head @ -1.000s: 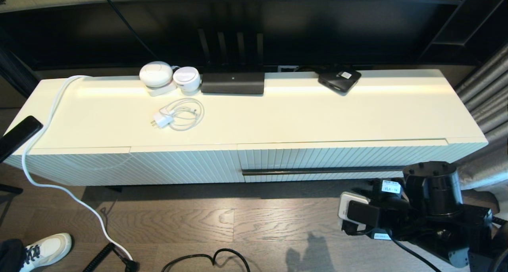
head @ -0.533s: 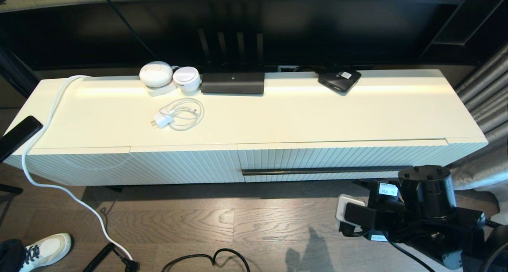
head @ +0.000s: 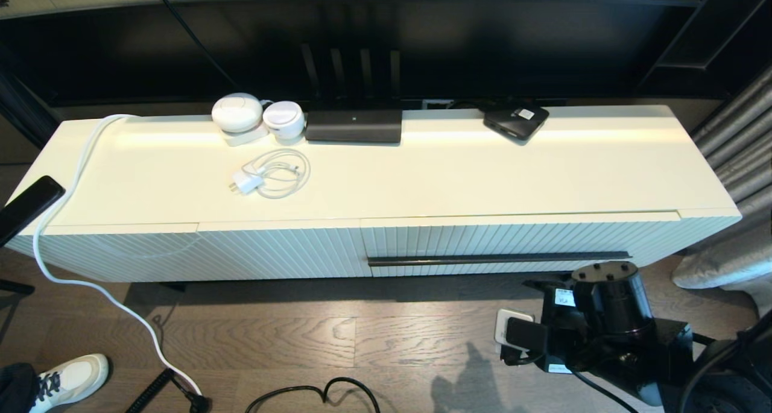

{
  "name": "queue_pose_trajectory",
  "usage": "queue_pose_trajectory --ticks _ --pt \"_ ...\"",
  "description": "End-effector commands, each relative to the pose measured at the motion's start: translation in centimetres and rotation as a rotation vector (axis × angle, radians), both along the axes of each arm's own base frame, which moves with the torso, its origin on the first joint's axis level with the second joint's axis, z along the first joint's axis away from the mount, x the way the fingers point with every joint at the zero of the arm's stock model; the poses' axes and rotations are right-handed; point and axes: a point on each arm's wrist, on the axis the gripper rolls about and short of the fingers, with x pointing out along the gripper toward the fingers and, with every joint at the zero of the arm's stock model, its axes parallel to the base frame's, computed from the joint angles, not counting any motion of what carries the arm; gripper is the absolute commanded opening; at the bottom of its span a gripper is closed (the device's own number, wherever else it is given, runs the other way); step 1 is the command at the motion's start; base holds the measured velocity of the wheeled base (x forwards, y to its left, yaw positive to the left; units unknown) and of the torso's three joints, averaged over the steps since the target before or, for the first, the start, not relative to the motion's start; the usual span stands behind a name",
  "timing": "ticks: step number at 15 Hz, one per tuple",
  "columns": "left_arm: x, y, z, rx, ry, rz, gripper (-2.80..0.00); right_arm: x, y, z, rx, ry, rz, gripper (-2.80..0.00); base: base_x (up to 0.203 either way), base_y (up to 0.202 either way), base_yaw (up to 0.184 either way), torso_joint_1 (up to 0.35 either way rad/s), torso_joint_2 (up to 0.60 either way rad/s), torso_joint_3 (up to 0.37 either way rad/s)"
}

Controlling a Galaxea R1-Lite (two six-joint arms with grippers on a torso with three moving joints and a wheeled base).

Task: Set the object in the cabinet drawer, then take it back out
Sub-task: Open the drawer

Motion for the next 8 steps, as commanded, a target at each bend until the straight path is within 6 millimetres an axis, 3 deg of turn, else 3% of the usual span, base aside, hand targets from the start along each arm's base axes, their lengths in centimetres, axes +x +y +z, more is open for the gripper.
queue_pose_trajectory --ticks 1,4,8 --pt "0.0 0.0 0.0 -0.001 -0.001 0.001 -2.80 0.8 0.5 -1.1 -0.009 0.020 0.013 0.00 0.000 0.000 0.000 0.000 0.00 0.000" --pt "0.0 0.0 0.0 -0.001 -0.001 0.001 -2.80 2.1 1.1 -2.4 0.022 0.034 0.057 0.00 0.000 0.000 0.000 0.000 0.00 0.000" --pt "0.0 0.0 0.0 -0.001 -0.001 0.001 -2.80 3.1 0.5 -3.2 0.033 0.046 0.055 0.00 0.000 0.000 0.000 0.000 0.00 0.000"
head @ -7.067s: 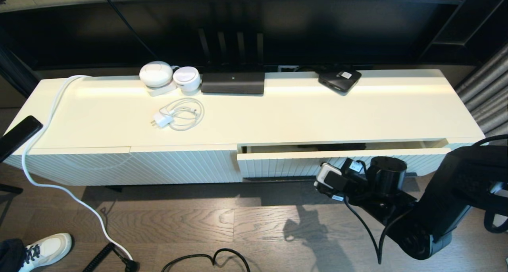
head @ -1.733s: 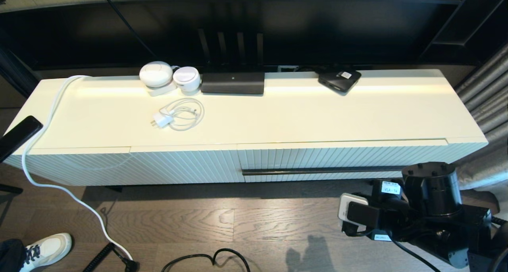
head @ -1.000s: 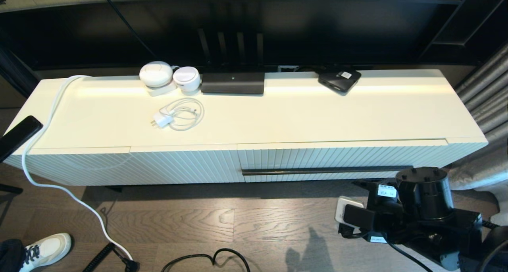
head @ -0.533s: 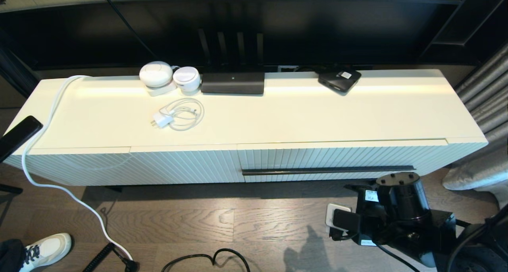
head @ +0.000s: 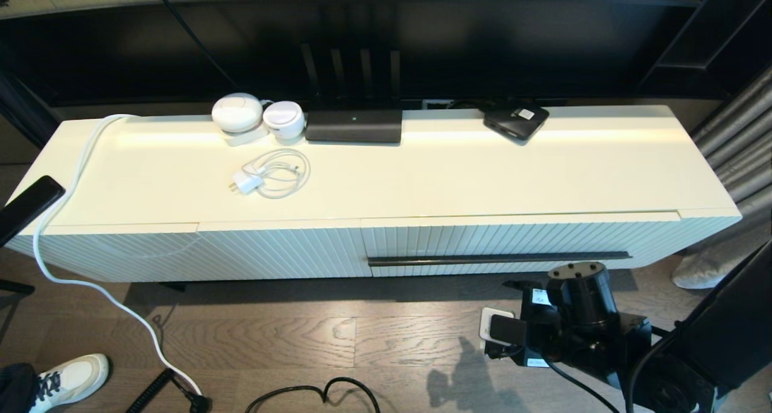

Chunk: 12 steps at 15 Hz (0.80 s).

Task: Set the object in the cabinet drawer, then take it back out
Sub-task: Open the drawer

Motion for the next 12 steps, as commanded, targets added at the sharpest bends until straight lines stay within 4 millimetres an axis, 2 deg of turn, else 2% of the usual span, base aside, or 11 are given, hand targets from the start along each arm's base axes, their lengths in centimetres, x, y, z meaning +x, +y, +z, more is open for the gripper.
queue_pose_trajectory --ticks 1,12 --pt "0.0 0.0 0.0 -0.001 -0.001 0.000 -2.80 0.3 -0.1 -0.8 -0.010 0.017 0.002 0.00 0.000 0.000 0.000 0.000 0.00 0.000" --pt "0.0 0.0 0.0 -0.001 -0.001 0.000 -2.80 1.6 -0.8 -1.9 0.006 0.055 0.077 0.00 0.000 0.000 0.000 0.000 0.00 0.000"
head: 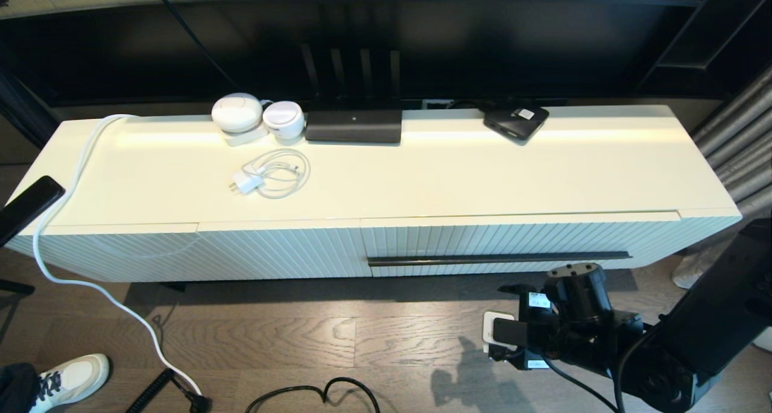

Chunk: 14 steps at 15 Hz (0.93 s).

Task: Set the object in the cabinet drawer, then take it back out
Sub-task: Open the drawer

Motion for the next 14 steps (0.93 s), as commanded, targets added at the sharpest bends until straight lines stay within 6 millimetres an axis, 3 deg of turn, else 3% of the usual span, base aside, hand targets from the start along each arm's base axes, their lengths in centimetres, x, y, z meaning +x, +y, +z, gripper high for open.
queue_pose_trajectory --ticks 1,14 --pt "0.0 0.0 0.0 -0.001 -0.001 0.000 -2.80 0.4 0.1 -0.5 -0.008 0.004 0.001 0.00 0.000 0.000 0.000 0.000 0.00 0.000" --pt "0.0 0.0 0.0 -0.001 -0.001 0.000 -2.80 3.3 0.2 -2.6 -0.024 -0.052 -0.006 0.00 0.000 0.000 0.000 0.000 0.00 0.000"
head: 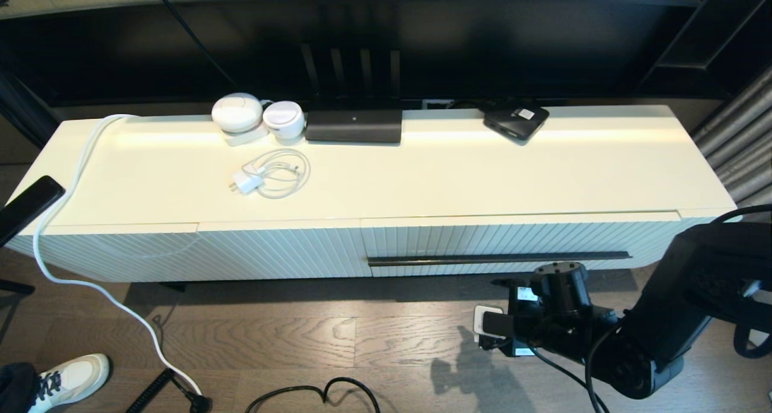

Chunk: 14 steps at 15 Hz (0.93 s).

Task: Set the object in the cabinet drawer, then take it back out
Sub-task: Open the drawer

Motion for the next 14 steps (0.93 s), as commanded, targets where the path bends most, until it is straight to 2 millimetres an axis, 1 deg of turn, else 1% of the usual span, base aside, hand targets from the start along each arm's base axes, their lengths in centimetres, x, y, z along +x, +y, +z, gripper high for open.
queue_pose_trajectory --ticks 1,6,14 --pt "0.0 0.0 0.0 -0.001 0.000 0.001 -2.80 0.5 0.0 -0.4 -0.004 -0.006 -0.001 0.00 0.000 0.000 0.000 0.000 0.00 0.000" --pt "0.0 0.0 0.0 -0.001 0.000 0.000 -2.80 1.5 0.2 -0.6 0.006 -0.031 -0.007 0.00 0.000 0.000 0.000 0.000 0.00 0.000" --pt "0.0 0.0 0.0 -0.001 0.000 0.000 -2.80 2.7 0.1 -1.7 0.013 -0.051 -0.022 0.00 0.000 0.000 0.000 0.000 0.00 0.000"
